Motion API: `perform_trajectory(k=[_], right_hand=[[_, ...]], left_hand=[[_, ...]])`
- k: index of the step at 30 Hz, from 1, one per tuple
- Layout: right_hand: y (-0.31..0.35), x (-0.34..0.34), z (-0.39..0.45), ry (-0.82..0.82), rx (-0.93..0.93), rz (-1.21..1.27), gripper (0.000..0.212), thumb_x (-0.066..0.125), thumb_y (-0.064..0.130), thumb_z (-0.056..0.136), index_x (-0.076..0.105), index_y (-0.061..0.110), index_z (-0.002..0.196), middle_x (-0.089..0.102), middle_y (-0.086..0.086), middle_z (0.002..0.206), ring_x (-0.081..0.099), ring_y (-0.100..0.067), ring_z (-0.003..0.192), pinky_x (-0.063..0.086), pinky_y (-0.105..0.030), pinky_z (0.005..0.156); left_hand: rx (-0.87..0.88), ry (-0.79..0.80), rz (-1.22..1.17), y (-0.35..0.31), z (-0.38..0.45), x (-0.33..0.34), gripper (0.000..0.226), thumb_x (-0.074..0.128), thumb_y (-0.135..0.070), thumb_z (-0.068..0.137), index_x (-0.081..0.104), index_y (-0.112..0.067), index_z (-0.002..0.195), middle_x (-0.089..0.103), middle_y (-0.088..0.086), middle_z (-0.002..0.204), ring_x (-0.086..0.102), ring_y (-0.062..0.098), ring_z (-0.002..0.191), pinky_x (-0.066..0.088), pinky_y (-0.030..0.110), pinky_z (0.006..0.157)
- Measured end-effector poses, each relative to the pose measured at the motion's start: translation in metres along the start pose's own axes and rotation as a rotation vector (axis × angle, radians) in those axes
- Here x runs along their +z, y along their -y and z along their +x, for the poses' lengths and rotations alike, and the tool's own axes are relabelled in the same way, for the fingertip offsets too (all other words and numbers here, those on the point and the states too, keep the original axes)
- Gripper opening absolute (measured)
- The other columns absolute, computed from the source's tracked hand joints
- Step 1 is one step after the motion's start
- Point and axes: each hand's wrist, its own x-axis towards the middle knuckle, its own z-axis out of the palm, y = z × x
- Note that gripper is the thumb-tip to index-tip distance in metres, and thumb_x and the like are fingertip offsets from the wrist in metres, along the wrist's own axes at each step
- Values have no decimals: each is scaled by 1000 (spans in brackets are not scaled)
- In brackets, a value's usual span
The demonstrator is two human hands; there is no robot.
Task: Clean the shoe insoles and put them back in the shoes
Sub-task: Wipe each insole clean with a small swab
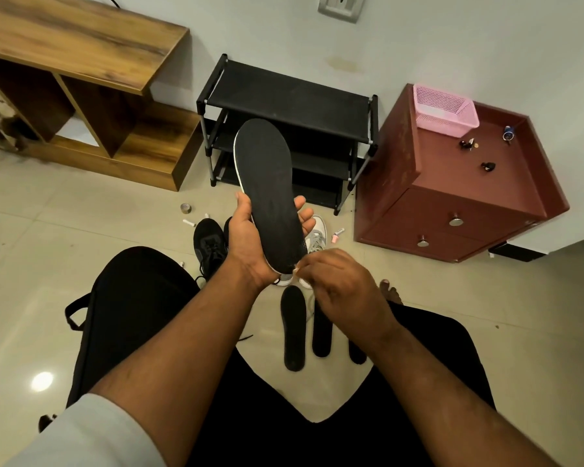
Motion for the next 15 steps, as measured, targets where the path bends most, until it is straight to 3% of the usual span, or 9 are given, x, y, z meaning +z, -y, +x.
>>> perform_trajectory(k=[6, 15], right_hand=[[0, -3, 4, -55, 56, -29, 29, 47, 16, 87, 72, 2, 90, 71, -11, 92, 67, -21, 87, 55, -35, 82], [10, 3, 8, -47, -56, -14, 26, 47, 11, 88, 72, 3, 93, 70, -10, 94, 64, -18, 90, 44, -22, 91]], left_hand=[[13, 74, -28, -3, 0, 0, 94, 21, -75, 92, 75, 1, 98, 71, 15, 92, 69, 23, 84, 56, 34, 85], [7, 93, 41, -4, 0, 1, 95, 23, -79, 89, 65, 3, 113, 68, 17, 90, 66, 23, 80, 58, 32, 77]])
